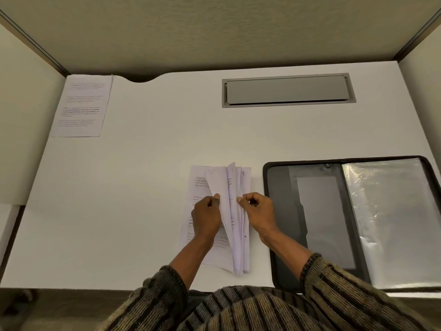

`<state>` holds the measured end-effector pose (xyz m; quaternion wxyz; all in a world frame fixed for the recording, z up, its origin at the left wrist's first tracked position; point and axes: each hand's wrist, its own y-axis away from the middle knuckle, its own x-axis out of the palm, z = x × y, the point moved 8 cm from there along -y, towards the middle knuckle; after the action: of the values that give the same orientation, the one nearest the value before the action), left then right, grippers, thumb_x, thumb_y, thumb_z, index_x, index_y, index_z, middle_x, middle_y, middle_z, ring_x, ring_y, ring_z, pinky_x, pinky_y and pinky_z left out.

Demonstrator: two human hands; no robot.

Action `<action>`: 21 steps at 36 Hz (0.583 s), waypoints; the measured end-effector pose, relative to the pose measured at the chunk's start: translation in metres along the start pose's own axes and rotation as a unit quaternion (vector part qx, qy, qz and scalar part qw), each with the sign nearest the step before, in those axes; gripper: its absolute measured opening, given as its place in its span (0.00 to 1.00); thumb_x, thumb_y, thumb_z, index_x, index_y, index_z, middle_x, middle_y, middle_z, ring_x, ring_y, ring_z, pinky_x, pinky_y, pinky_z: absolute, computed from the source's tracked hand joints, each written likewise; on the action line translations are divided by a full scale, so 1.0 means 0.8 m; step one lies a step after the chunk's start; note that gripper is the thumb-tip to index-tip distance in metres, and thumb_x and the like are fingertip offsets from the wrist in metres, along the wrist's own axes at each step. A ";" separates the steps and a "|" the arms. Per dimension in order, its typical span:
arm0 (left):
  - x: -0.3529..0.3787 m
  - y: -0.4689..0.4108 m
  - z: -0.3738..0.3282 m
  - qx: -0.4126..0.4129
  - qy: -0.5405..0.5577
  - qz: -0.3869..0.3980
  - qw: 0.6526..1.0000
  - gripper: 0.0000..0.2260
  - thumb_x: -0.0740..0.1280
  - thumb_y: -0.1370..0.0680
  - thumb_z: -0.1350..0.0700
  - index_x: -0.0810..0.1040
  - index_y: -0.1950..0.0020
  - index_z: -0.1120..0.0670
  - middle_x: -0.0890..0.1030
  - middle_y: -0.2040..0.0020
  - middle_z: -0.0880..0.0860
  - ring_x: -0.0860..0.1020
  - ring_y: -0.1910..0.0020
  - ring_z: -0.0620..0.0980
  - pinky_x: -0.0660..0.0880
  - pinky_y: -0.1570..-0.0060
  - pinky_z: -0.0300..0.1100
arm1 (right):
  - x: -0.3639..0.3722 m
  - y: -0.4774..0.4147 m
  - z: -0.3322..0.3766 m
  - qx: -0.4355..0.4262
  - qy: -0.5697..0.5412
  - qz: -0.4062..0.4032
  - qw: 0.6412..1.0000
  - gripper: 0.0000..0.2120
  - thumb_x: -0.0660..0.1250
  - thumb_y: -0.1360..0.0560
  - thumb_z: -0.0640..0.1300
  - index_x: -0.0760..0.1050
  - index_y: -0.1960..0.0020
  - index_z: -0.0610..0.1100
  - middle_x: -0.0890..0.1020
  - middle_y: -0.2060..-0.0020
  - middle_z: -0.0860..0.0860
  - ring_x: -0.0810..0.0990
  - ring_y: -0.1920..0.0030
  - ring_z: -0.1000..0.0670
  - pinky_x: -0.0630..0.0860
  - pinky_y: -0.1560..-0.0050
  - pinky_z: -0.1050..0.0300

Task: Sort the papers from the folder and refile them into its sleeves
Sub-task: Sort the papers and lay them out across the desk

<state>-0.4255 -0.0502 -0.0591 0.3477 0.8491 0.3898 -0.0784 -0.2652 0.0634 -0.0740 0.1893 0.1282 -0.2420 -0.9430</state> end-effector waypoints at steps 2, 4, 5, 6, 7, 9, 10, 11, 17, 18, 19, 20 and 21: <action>0.002 0.003 -0.004 0.010 -0.001 0.005 1.000 0.21 0.66 0.14 0.46 0.71 0.65 0.54 0.73 0.71 0.48 0.71 0.69 0.44 0.69 0.65 0.41 | 0.001 0.000 0.003 -0.010 0.009 -0.003 1.000 0.05 0.77 0.24 0.45 0.85 0.56 0.45 0.85 0.62 0.51 0.84 0.57 0.47 0.85 0.51 0.55; 0.003 0.007 -0.009 0.024 -0.009 0.011 1.000 0.21 0.67 0.16 0.42 0.75 0.63 0.54 0.76 0.69 0.46 0.72 0.70 0.41 0.70 0.64 0.38 | 0.002 0.001 0.005 -0.013 0.007 0.001 1.000 0.05 0.78 0.24 0.45 0.85 0.56 0.45 0.85 0.62 0.51 0.84 0.58 0.49 0.84 0.53 0.58; 0.004 0.008 -0.012 0.031 -0.015 0.015 0.999 0.20 0.67 0.17 0.40 0.78 0.61 0.53 0.79 0.67 0.45 0.75 0.68 0.40 0.70 0.63 0.37 | 0.003 0.001 0.006 -0.012 0.003 0.005 1.000 0.05 0.78 0.24 0.45 0.85 0.55 0.45 0.85 0.62 0.51 0.84 0.58 0.50 0.83 0.54 0.60; 0.006 0.010 -0.016 0.038 -0.023 0.021 0.999 0.20 0.67 0.18 0.37 0.81 0.57 0.52 0.82 0.63 0.44 0.78 0.64 0.39 0.71 0.61 0.36 | 0.003 0.002 0.007 -0.011 0.000 0.009 1.000 0.04 0.78 0.24 0.45 0.85 0.55 0.45 0.86 0.62 0.52 0.84 0.58 0.51 0.83 0.54 0.61; 0.009 0.012 -0.020 0.044 -0.035 0.029 0.998 0.20 0.68 0.20 0.34 0.82 0.54 0.51 0.83 0.60 0.44 0.80 0.60 0.39 0.71 0.60 0.34 | 0.004 0.002 0.007 -0.009 -0.003 0.012 1.000 0.04 0.78 0.24 0.45 0.86 0.54 0.45 0.86 0.62 0.52 0.85 0.58 0.51 0.83 0.54 0.61; 0.013 0.014 -0.027 0.060 -0.064 0.039 0.995 0.23 0.68 0.24 0.30 0.82 0.50 0.50 0.84 0.57 0.42 0.80 0.56 0.38 0.70 0.58 0.32 | 0.004 0.003 0.007 -0.004 -0.014 0.020 1.000 0.02 0.76 0.23 0.43 0.86 0.53 0.45 0.87 0.61 0.52 0.86 0.56 0.52 0.83 0.53 0.61; 0.014 0.015 -0.031 0.068 -0.076 0.039 0.994 0.25 0.68 0.26 0.28 0.82 0.49 0.50 0.83 0.56 0.42 0.80 0.56 0.38 0.70 0.58 0.31 | 0.004 0.004 0.007 0.001 -0.024 0.022 0.999 0.02 0.75 0.22 0.42 0.86 0.52 0.44 0.87 0.60 0.52 0.86 0.55 0.52 0.83 0.52 0.62; 0.014 0.015 -0.033 0.073 -0.086 0.036 0.993 0.28 0.68 0.28 0.26 0.81 0.49 0.50 0.83 0.57 0.42 0.80 0.56 0.39 0.71 0.58 0.32 | 0.005 0.004 0.008 0.006 -0.035 0.024 0.999 0.03 0.74 0.21 0.41 0.86 0.51 0.44 0.87 0.60 0.52 0.87 0.54 0.52 0.83 0.53 0.63; 0.022 0.006 -0.031 0.053 -0.085 0.037 0.994 0.26 0.71 0.27 0.28 0.78 0.58 0.51 0.80 0.64 0.47 0.79 0.63 0.45 0.74 0.59 0.39 | 0.009 0.006 0.008 0.030 -0.082 0.046 0.995 0.04 0.73 0.21 0.41 0.87 0.51 0.42 0.88 0.58 0.49 0.87 0.52 0.51 0.82 0.52 0.64; 0.023 0.004 -0.030 0.049 -0.080 0.039 0.995 0.25 0.72 0.26 0.29 0.78 0.59 0.52 0.79 0.65 0.47 0.79 0.64 0.45 0.73 0.60 0.40 | 0.009 0.006 0.007 0.031 -0.085 0.050 0.995 0.04 0.74 0.21 0.41 0.87 0.51 0.42 0.88 0.58 0.49 0.87 0.52 0.51 0.82 0.52 0.64; 0.025 0.003 -0.030 0.047 -0.078 0.041 0.995 0.24 0.73 0.26 0.30 0.78 0.60 0.52 0.79 0.66 0.47 0.78 0.65 0.46 0.73 0.60 0.40 | 0.009 0.005 0.007 0.032 -0.085 0.051 0.995 0.04 0.74 0.22 0.41 0.87 0.51 0.42 0.88 0.58 0.49 0.87 0.53 0.51 0.82 0.52 0.64; 0.026 0.002 -0.029 0.045 -0.078 0.041 0.995 0.24 0.73 0.26 0.31 0.77 0.61 0.52 0.79 0.66 0.47 0.78 0.65 0.46 0.73 0.60 0.40 | 0.009 0.005 0.006 0.032 -0.083 0.052 0.995 0.04 0.74 0.22 0.41 0.86 0.51 0.42 0.88 0.59 0.49 0.87 0.53 0.52 0.82 0.52 0.65; 0.026 0.001 -0.029 0.042 -0.080 0.041 0.995 0.23 0.74 0.25 0.32 0.77 0.61 0.52 0.78 0.66 0.47 0.78 0.65 0.46 0.74 0.60 0.41 | 0.009 0.004 0.006 0.031 -0.080 0.053 0.995 0.04 0.74 0.22 0.41 0.86 0.51 0.42 0.88 0.59 0.49 0.87 0.53 0.52 0.82 0.53 0.65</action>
<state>-0.4136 -0.0231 -0.0499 0.3444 0.8693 0.3219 -0.1485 -0.2720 0.0596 -0.0694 0.2153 0.0449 -0.2922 -0.9307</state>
